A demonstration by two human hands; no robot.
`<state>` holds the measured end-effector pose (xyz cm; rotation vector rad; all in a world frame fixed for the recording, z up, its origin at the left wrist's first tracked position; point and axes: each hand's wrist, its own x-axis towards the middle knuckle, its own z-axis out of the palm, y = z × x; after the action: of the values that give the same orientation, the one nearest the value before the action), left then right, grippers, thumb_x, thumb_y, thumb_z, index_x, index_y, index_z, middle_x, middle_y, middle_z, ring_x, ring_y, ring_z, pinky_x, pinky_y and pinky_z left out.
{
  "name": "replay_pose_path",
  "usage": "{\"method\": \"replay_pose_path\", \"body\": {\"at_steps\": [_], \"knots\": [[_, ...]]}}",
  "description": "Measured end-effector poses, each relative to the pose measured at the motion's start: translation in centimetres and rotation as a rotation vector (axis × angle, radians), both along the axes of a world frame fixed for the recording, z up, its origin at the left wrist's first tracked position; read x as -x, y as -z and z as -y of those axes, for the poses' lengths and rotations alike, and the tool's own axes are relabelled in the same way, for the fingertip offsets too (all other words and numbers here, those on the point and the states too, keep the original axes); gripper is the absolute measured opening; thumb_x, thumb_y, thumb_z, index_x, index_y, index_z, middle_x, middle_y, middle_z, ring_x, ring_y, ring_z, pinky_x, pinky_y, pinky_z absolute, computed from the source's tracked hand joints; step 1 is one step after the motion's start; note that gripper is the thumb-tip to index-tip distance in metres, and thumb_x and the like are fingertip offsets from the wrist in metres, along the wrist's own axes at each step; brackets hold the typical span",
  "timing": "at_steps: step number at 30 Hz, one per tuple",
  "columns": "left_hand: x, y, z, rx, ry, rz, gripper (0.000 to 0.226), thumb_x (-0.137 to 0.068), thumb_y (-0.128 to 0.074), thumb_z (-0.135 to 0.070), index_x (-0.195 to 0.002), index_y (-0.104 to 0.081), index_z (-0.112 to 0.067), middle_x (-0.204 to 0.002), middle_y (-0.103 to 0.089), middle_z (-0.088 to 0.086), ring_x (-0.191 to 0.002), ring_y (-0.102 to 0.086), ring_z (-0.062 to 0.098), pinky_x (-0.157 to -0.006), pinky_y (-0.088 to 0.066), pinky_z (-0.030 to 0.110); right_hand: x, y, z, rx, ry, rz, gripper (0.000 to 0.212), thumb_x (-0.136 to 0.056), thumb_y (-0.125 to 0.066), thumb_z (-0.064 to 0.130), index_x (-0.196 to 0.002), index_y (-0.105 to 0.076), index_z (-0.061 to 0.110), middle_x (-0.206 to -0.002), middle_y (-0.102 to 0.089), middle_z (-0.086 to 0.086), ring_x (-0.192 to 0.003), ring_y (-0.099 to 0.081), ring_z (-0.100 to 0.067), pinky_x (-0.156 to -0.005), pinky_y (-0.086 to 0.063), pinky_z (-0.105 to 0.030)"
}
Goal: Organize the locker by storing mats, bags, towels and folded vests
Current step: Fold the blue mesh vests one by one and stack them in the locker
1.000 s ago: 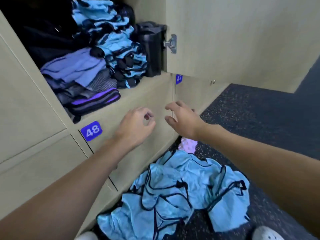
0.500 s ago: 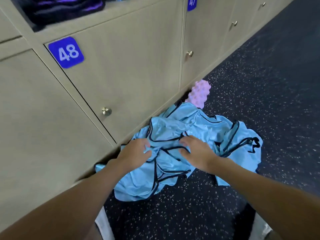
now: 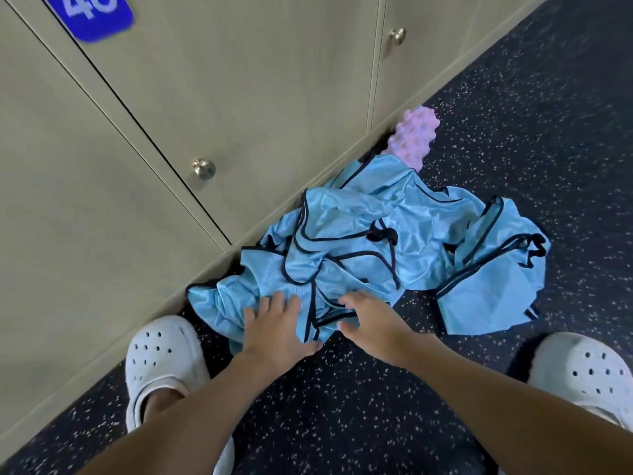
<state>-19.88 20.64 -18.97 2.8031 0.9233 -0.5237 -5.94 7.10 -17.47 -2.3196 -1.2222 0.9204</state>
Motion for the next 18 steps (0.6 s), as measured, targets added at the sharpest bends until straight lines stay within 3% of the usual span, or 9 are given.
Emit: {"method": "replay_pose_path", "body": {"at_steps": [5,9,14,18], "knots": [[-0.8,0.1,0.2,0.025,-0.075,0.213,0.051,-0.086,-0.050,-0.068,-0.116,-0.049,-0.027,-0.114,-0.047,-0.010,-0.113,-0.045,0.016,-0.100,-0.034,0.036,-1.1,-1.3,-1.1,-0.197,0.109,0.102,0.028,-0.098,-0.052,0.023,-0.124,-0.055,0.012,-0.116,-0.054,0.000,-0.107,-0.054,-0.017,-0.090,-0.048,-0.032],[-3.2,-1.6,-2.1,0.029,-0.097,0.496,0.048,-0.092,-0.055,-0.050,-0.131,-0.049,-0.022,-0.125,-0.048,-0.004,-0.118,-0.046,0.020,-0.103,-0.035,0.036,-3.0,-2.7,-2.9,-0.342,0.170,0.300,0.033,-0.093,-0.061,0.016,-0.125,-0.057,0.007,-0.118,-0.055,-0.008,-0.111,-0.051,-0.024,-0.095,-0.047,-0.040],[-7.0,-2.8,-5.4,0.079,0.034,0.480,0.067,-0.095,-0.062,-0.033,-0.153,-0.030,-0.027,-0.160,-0.025,-0.004,-0.144,-0.026,0.019,-0.116,-0.023,0.042,-4.3,-3.1,-4.5,-0.385,0.176,0.467,0.040,-0.086,-0.069,0.016,-0.124,-0.058,0.009,-0.116,-0.055,-0.008,-0.108,-0.051,-0.029,-0.091,-0.045,-0.041],[-8.5,-2.2,-7.0,0.130,0.103,0.473,0.048,-0.095,-0.065,-0.024,-0.141,-0.053,-0.021,-0.143,-0.052,-0.005,-0.135,-0.041,0.019,-0.112,-0.027,0.037,-5.1,-2.9,-5.1,-0.341,0.134,0.509,0.038,-0.088,-0.065,0.021,-0.125,-0.058,0.014,-0.116,-0.051,-0.005,-0.109,-0.046,-0.026,-0.093,-0.039,-0.038]]}}
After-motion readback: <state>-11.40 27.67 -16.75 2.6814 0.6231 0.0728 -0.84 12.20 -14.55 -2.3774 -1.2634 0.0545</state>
